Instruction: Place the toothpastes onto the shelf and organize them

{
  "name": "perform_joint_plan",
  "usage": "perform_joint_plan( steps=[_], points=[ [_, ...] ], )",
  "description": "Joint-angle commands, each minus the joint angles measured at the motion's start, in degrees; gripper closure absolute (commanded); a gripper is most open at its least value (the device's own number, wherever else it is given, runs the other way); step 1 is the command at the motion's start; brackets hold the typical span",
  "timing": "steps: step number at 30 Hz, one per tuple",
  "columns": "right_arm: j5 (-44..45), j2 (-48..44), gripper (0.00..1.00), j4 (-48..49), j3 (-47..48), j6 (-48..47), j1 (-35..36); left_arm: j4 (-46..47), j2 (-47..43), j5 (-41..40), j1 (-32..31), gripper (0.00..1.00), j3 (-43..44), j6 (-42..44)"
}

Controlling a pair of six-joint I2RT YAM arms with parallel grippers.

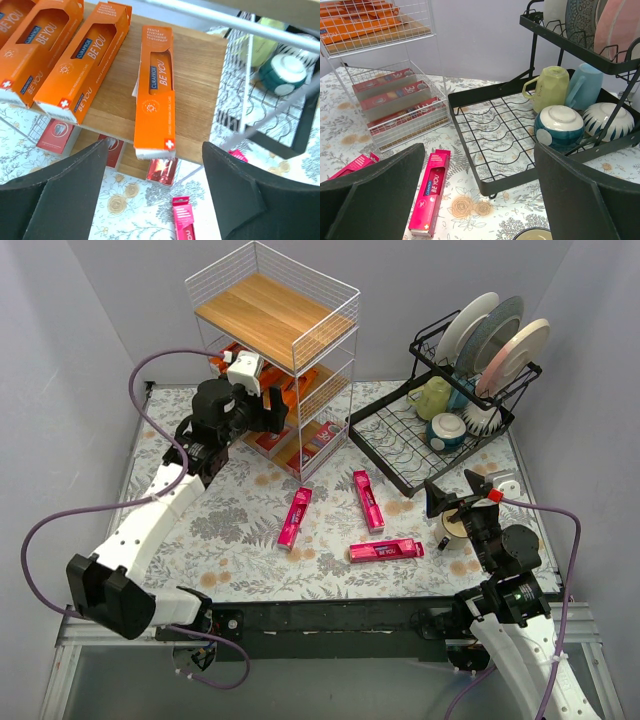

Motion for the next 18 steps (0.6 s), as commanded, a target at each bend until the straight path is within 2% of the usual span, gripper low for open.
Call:
perform_joint_plan(
  steps=[1,9,18],
  points=[
    [0.1,-0.6,0.02,2.9,0.4,0.1,0.3,7.2,-3.8,-0.6,0.2,0.24,-5.3,-2.5],
    [-0.3,-1.0,0.01,2.9,0.1,0.3,0.3,13.6,-2.9,-0.4,0.3,0.27,-10.1,-0.8],
    [-0.1,0.0,0.01,2.9,0.4,0.2,0.3,17.5,0.0,2.1,0.3,0.44,-10.7,0.4]
  ],
)
